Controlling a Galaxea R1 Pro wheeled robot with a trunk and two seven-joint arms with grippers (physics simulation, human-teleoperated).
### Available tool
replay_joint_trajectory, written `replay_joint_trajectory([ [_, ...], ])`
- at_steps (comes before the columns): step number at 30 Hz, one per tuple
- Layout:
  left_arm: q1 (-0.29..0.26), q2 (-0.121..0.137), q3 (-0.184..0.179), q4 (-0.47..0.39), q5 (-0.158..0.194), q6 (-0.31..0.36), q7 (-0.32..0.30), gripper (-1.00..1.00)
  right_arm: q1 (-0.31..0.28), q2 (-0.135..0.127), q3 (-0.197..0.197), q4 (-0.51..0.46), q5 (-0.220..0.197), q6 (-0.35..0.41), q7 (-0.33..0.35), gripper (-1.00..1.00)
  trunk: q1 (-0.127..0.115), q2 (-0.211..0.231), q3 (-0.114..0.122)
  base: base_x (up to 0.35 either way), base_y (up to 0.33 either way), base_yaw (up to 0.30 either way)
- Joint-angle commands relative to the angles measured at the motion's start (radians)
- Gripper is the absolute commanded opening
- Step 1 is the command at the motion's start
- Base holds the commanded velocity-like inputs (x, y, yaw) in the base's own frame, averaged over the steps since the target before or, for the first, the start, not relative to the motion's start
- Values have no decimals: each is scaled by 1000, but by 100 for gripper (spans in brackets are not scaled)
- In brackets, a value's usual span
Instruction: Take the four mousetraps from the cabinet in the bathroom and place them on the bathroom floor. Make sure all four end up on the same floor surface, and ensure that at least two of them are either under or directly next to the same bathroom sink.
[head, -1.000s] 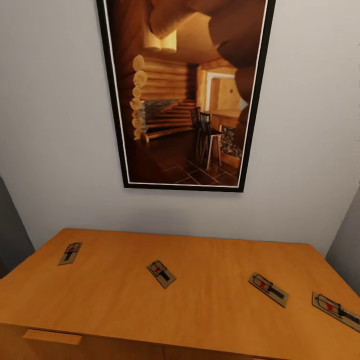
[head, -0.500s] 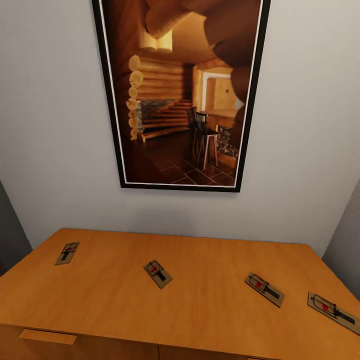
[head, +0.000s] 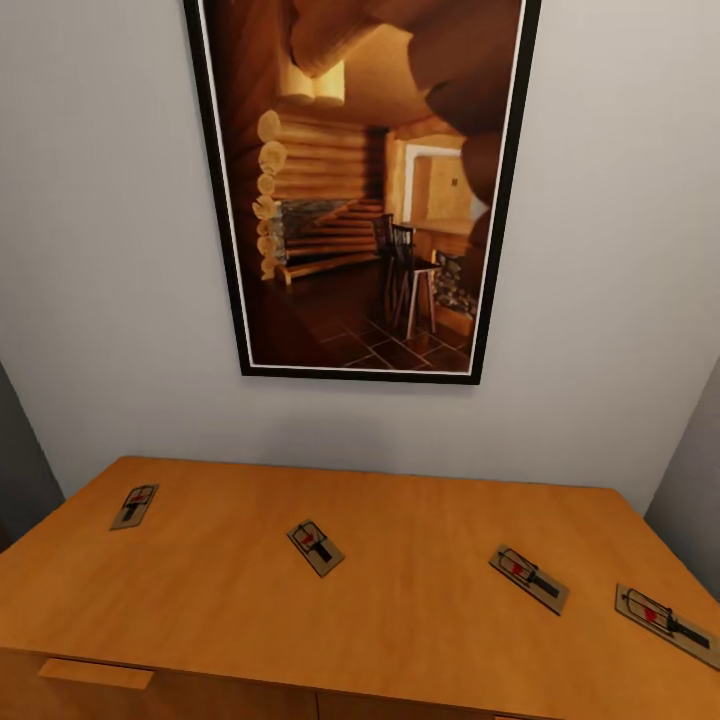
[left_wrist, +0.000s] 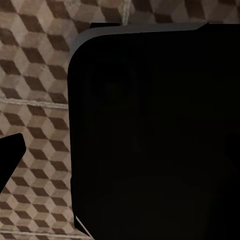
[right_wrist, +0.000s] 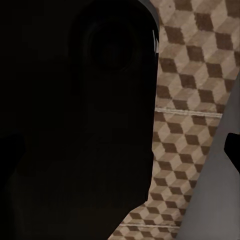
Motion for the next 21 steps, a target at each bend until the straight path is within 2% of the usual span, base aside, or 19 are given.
replay_joint_trajectory([
  [1,0,0,1,-1,1,-2,0,100,0,0,1,0,1,-2,-1,100,0,0,-1,0,0,0],
  [12,0,-1,0,-1,0,-2,-1,100,0,-1,0,0,1,-9,-1,100,0,0,-1,-37,0,0],
  [21,0,0,-1,-1,-1,-2,-1,100,0,-1,0,0,0,-30,-1,100,0,0,-1,-258,0,0],
])
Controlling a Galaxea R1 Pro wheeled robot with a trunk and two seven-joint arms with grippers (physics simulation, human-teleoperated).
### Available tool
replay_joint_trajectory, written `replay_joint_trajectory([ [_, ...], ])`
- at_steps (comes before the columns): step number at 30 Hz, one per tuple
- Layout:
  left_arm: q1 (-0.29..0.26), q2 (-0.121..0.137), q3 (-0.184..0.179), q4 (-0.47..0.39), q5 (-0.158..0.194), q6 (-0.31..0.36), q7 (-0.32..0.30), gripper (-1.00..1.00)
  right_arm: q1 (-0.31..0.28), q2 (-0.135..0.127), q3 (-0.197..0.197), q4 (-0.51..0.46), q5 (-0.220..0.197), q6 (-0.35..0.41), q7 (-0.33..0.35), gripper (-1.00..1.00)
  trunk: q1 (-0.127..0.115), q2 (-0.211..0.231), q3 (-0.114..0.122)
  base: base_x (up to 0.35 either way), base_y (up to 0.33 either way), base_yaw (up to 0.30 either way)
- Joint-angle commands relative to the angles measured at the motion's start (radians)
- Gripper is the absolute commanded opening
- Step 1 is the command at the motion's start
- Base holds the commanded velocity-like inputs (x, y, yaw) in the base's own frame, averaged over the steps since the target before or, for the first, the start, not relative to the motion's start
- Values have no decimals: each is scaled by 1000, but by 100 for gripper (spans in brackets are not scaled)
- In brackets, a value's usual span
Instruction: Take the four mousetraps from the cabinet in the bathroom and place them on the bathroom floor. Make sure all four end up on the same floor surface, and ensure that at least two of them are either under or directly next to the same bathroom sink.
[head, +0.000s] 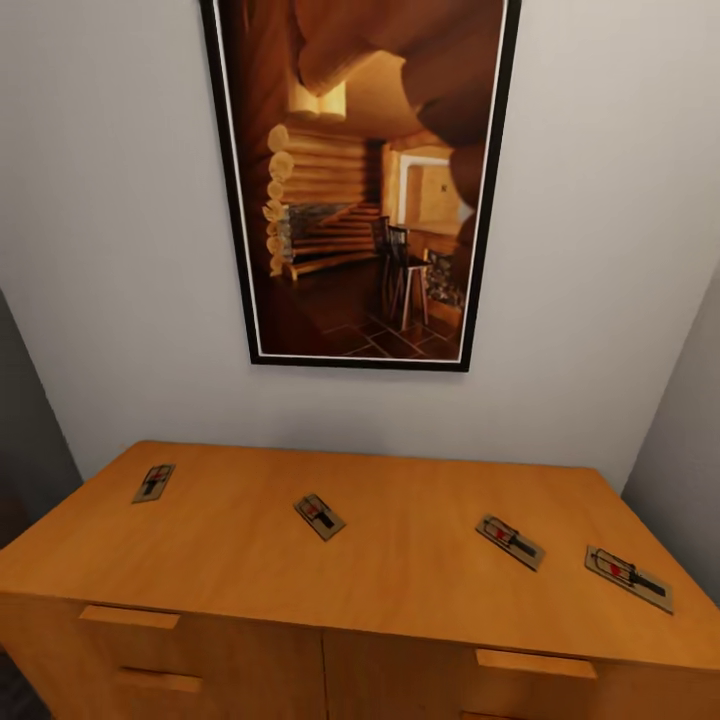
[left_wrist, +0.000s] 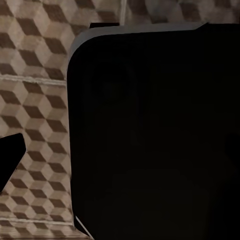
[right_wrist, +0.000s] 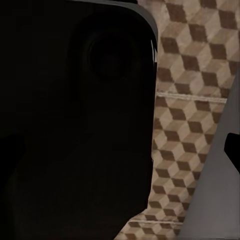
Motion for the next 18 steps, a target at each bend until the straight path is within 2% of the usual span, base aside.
replay_joint_trajectory([
  [1,0,0,1,-1,1,-2,0,100,0,0,1,0,1,-4,-1,100,-1,0,-1,-319,0,0],
  [13,0,0,1,-1,1,-2,0,100,0,0,1,0,1,-8,-1,100,-1,0,-1,-324,0,0],
  [18,0,0,1,-1,1,-2,0,100,0,0,1,0,1,-8,-1,100,-1,0,-1,-194,0,0],
])
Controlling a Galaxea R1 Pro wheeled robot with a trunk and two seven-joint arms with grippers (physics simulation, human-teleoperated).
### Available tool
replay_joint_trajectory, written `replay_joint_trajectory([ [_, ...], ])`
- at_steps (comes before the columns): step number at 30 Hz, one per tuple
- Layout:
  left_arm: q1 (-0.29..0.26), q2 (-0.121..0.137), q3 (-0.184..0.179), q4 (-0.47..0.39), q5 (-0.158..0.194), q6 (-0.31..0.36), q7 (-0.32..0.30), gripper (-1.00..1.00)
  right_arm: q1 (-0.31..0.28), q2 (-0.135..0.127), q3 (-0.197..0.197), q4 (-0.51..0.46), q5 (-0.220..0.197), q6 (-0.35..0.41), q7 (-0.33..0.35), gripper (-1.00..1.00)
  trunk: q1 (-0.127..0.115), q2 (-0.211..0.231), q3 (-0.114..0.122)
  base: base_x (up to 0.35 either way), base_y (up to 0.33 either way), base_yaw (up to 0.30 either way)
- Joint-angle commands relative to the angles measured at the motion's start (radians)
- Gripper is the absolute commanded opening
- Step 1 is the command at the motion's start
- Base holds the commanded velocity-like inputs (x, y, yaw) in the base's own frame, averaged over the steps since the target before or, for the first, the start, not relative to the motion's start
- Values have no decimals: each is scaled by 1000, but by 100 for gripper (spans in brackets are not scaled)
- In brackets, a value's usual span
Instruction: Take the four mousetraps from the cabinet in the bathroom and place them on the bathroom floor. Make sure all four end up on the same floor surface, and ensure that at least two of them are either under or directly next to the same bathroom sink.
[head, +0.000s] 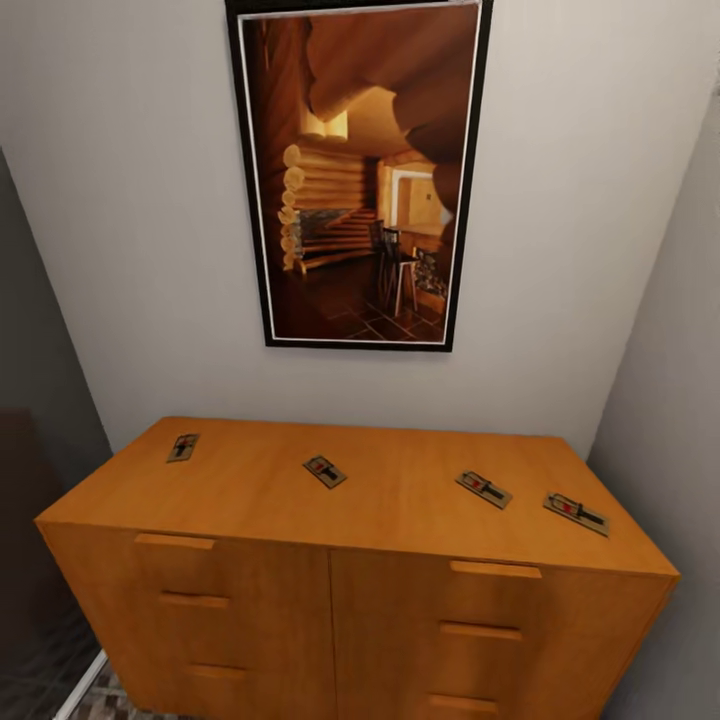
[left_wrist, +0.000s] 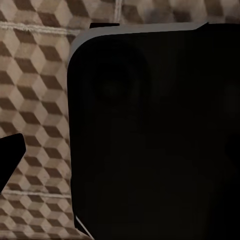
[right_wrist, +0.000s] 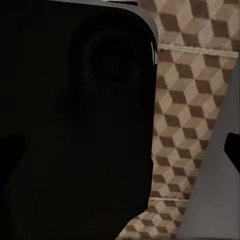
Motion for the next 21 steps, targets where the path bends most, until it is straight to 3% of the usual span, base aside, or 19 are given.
replay_joint_trajectory([
  [1,0,0,1,-1,1,-2,0,100,0,0,1,0,1,-4,-1,100,0,0,-1,-119,0,0],
  [21,0,0,3,-1,2,-2,0,100,0,1,1,0,1,-4,-1,100,0,0,-1,-25,0,0],
])
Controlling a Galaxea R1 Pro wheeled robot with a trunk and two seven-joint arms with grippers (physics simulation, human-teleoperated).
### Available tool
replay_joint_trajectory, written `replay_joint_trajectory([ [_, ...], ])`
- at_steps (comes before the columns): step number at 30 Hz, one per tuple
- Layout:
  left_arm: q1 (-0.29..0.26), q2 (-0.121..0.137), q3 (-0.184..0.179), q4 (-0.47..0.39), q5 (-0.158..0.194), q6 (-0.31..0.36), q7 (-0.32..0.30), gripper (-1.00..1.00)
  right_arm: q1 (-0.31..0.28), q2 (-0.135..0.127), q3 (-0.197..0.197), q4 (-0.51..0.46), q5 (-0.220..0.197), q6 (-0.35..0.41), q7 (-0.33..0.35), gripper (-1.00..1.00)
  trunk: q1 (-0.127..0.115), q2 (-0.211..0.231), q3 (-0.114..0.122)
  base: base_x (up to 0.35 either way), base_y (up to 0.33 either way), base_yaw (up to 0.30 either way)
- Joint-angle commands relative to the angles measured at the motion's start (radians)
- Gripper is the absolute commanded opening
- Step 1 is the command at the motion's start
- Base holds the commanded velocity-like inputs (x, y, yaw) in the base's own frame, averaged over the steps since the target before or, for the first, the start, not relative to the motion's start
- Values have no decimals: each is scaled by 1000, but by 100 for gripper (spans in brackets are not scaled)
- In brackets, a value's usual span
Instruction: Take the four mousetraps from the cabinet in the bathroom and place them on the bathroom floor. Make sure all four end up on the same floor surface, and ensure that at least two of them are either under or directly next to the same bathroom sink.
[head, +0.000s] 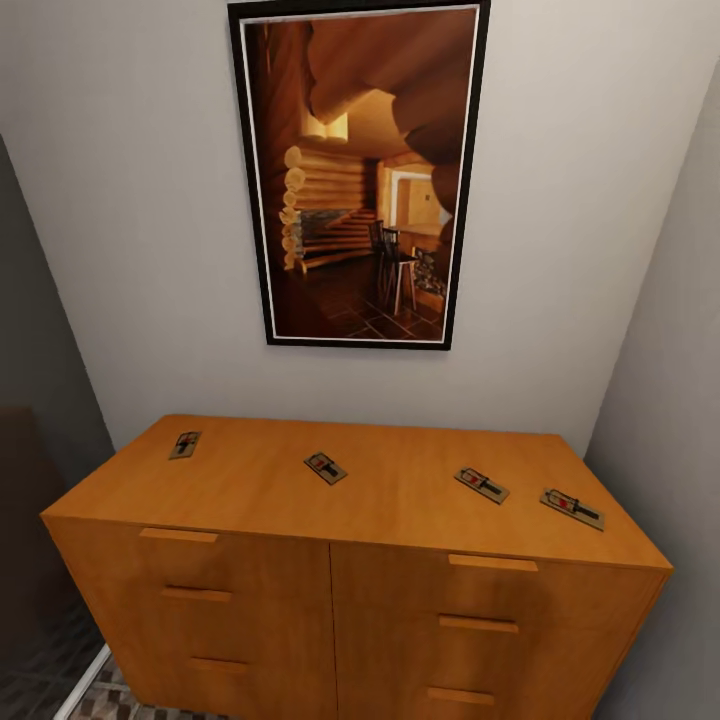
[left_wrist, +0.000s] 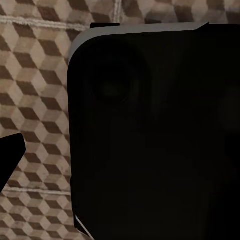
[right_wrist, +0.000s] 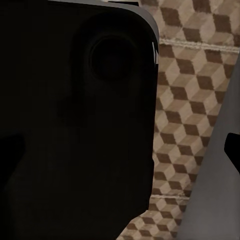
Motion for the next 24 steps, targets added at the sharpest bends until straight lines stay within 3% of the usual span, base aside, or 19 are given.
replay_joint_trajectory([
  [1,0,0,1,-1,1,-2,0,100,0,0,1,0,1,-3,-1,100,0,0,-1,-2,0,0],
  [24,0,1,1,-1,1,-2,0,100,0,-1,0,0,0,-3,-1,100,0,0,-1,0,0,0],
])
